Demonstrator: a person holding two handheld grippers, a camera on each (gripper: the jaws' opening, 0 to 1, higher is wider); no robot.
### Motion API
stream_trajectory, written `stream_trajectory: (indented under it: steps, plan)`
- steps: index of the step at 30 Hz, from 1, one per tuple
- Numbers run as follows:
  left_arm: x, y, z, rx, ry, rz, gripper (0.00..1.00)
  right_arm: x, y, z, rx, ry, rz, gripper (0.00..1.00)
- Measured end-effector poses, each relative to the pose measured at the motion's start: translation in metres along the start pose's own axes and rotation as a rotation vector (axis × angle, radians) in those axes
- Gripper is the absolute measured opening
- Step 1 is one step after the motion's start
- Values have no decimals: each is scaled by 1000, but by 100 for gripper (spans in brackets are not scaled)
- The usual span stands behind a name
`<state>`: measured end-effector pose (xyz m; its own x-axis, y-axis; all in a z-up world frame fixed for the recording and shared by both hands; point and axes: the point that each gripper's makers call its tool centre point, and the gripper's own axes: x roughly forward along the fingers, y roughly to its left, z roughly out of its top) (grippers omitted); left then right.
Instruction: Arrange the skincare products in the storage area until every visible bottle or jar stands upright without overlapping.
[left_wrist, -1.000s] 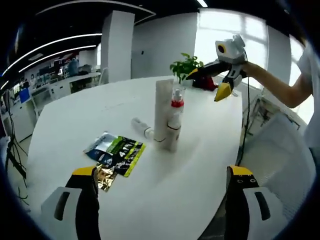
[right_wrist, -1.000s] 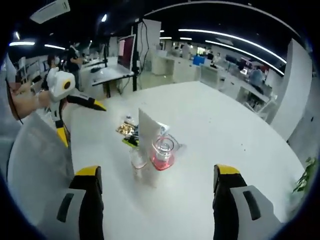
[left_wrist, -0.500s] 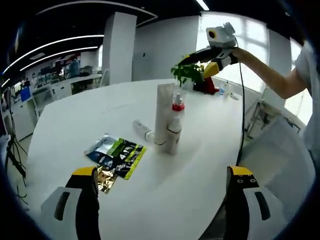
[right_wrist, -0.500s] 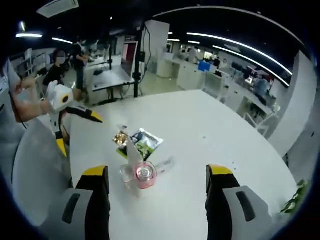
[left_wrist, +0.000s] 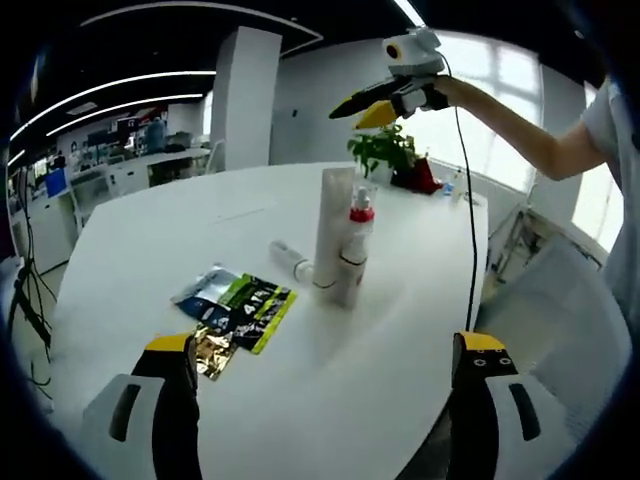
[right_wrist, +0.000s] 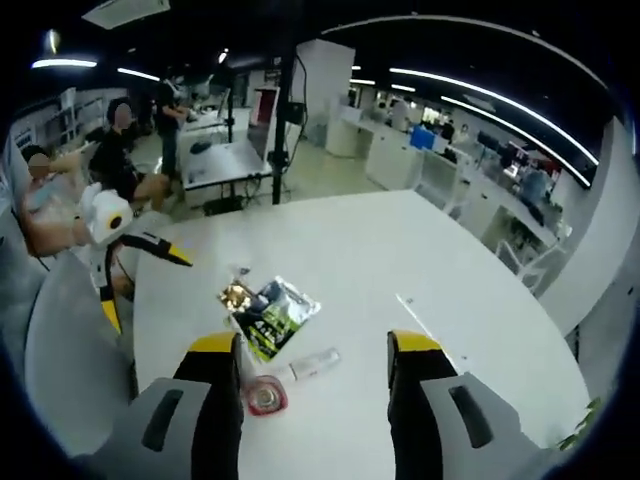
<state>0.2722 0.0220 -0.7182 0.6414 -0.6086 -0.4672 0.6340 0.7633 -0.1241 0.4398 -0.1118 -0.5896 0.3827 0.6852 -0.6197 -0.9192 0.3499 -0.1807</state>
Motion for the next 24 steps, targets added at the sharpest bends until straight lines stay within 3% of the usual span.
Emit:
stream_trajectory:
  steps: [12, 19, 23, 24]
  plan:
    - [-1, 3, -3, -15, -3, -8, 97, 41, -21, -11, -98, 100, 35, 50]
    - [1, 4, -7, -27, 2, -15, 97, 65, -24, -39, -165, 236, 80, 48]
    - [2, 5, -8, -30, 7, -16, 97, 76, -26, -50, -236, 264, 106, 47]
    - [2, 4, -8, -30, 7, -18, 97, 80, -25, -48, -276, 233, 128, 47]
